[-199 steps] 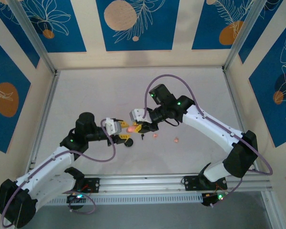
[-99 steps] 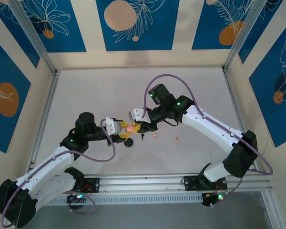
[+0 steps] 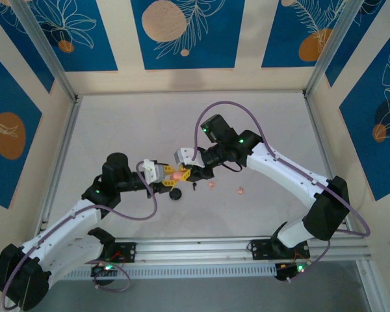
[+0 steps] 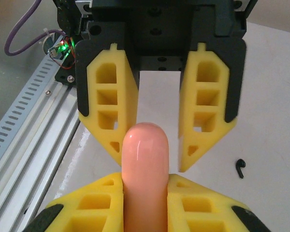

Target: Insert wireless bluetooth earbuds into charging case

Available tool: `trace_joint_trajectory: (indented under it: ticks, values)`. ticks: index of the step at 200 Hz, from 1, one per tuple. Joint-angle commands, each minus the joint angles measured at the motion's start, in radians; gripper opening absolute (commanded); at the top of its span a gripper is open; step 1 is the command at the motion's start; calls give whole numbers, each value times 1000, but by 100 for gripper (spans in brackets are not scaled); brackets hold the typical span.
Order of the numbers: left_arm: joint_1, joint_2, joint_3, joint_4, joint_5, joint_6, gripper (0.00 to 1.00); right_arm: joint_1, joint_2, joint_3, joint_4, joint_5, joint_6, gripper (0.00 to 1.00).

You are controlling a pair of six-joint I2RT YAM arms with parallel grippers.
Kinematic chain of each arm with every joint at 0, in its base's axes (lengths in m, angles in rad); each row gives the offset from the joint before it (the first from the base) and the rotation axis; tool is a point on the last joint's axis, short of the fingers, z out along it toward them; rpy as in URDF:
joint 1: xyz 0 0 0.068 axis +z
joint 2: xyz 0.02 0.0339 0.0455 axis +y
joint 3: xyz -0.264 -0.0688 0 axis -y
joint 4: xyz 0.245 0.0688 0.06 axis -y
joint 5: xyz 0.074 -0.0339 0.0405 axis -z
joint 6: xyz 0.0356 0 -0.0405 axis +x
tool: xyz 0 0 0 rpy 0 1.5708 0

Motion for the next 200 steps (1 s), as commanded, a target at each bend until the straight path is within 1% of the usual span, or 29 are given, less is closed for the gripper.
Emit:
trace_joint_trajectory:
  ticks: [1,12,24,34,38,47,60,108,175,200]
  values:
    - [-6,-7,5,30,21,-3,26,10,0,25,0,-28,16,17]
    - [-6,-5,6,30,21,-3,21,10,0,25,2,-28,17,17]
    - [-6,-6,8,25,23,0,19,10,1,24,5,-24,23,18]
    - [-6,-8,8,25,24,1,19,8,0,22,14,-16,35,23]
    - [-6,-7,8,26,24,2,18,7,0,22,22,-13,42,27]
    - [-6,-11,9,24,27,3,18,4,1,20,32,-13,52,33]
    - [-6,-12,11,21,29,4,18,-6,0,19,47,-14,71,36]
    - [-6,-24,8,11,21,6,16,-26,-1,22,78,19,92,38]
    - [-6,-23,10,0,18,13,15,-92,-28,20,132,-42,155,38]
    - [-6,-26,9,6,21,9,15,-103,-27,9,149,-40,172,39]
